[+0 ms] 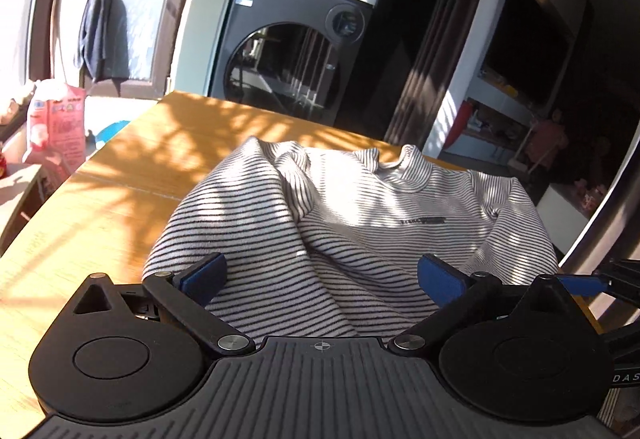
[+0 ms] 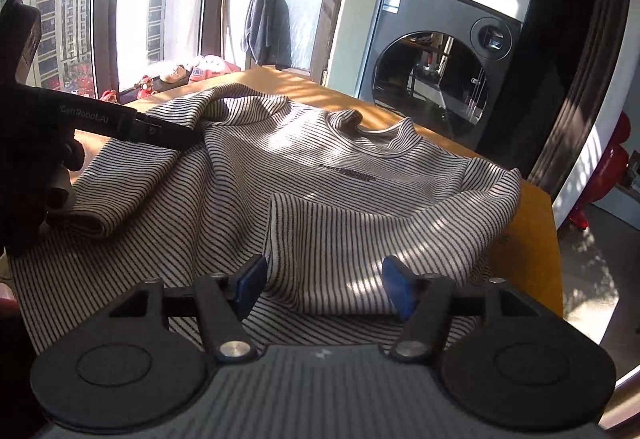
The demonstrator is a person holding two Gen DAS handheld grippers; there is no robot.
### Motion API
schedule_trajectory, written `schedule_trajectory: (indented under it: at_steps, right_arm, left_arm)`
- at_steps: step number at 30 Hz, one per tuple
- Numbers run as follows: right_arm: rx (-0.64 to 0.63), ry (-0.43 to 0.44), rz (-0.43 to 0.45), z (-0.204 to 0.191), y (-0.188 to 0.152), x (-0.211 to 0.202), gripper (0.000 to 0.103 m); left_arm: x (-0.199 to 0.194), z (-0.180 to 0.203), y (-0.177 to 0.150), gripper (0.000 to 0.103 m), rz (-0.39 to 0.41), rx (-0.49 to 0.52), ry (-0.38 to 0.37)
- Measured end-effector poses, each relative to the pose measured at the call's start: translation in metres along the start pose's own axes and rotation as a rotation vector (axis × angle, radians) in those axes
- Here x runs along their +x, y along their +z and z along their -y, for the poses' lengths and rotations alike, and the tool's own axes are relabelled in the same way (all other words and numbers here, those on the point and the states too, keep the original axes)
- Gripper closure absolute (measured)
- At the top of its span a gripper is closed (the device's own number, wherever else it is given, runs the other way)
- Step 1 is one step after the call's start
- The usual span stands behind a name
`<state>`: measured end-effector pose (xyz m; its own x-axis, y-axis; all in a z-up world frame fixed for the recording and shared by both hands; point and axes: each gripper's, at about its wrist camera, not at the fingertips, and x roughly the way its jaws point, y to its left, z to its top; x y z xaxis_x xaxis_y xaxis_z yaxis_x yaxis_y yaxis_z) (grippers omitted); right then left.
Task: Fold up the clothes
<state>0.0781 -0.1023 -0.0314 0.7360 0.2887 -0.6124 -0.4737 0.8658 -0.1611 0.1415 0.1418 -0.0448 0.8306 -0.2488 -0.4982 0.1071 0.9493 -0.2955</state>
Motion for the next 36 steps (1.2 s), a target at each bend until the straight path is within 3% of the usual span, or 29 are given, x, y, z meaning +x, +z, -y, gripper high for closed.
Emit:
schedule_trajectory:
  at_steps: [4,8,11,12,15,19,20,23,26,34,36]
  right_arm:
    - [-0.065,0.036,0.020,-0.014,0.002,-0.004,0.037]
    - [-0.118,0.017,-0.017,-0.029,0.005,0.026,0.039]
    - [-0.059,0.077,-0.039,-0.014,0.014,0.038,0.087]
    - [-0.046,0.049,-0.026,-0.004,0.020,0.032,0.098]
    - [0.016,-0.086,0.051,0.046,0.045,0.004,0.097]
    - [0.238,-0.295,0.305,0.145,0.096,-0.076,0.097]
    - [0.265,-0.295,0.360,0.158,0.107,-0.092,0.097]
    - [0.272,-0.279,0.429,0.166,0.135,-0.105,0.097]
    - [0.278,-0.192,0.440,0.156,0.157,-0.086,0.097]
    - [0.227,-0.012,0.310,0.095,0.182,0.025,0.097]
    - [0.257,0.041,0.309,0.083,0.179,0.041,0.090]
  left_arm:
    - [-0.008,-0.012,0.001,0.000,-0.003,-0.060,-0.010]
    - [-0.013,-0.001,0.003,0.000,-0.002,-0.051,-0.059]
    - [-0.019,0.009,0.004,0.000,-0.009,-0.007,-0.080]
    - [-0.023,0.010,0.004,0.000,-0.005,0.012,-0.079]
    - [-0.033,0.011,0.003,0.000,0.007,0.062,-0.077]
    - [-0.035,0.008,-0.002,0.000,-0.015,0.088,-0.101]
    - [-0.034,0.008,-0.003,0.000,-0.021,0.093,-0.111]
    - [-0.029,0.011,-0.003,0.000,-0.040,0.126,-0.133]
    - [-0.030,0.015,-0.004,0.000,-0.054,0.175,-0.121]
    - [-0.053,0.003,-0.011,0.000,-0.059,0.291,-0.065]
    - [-0.056,-0.001,-0.015,0.000,-0.070,0.306,-0.046]
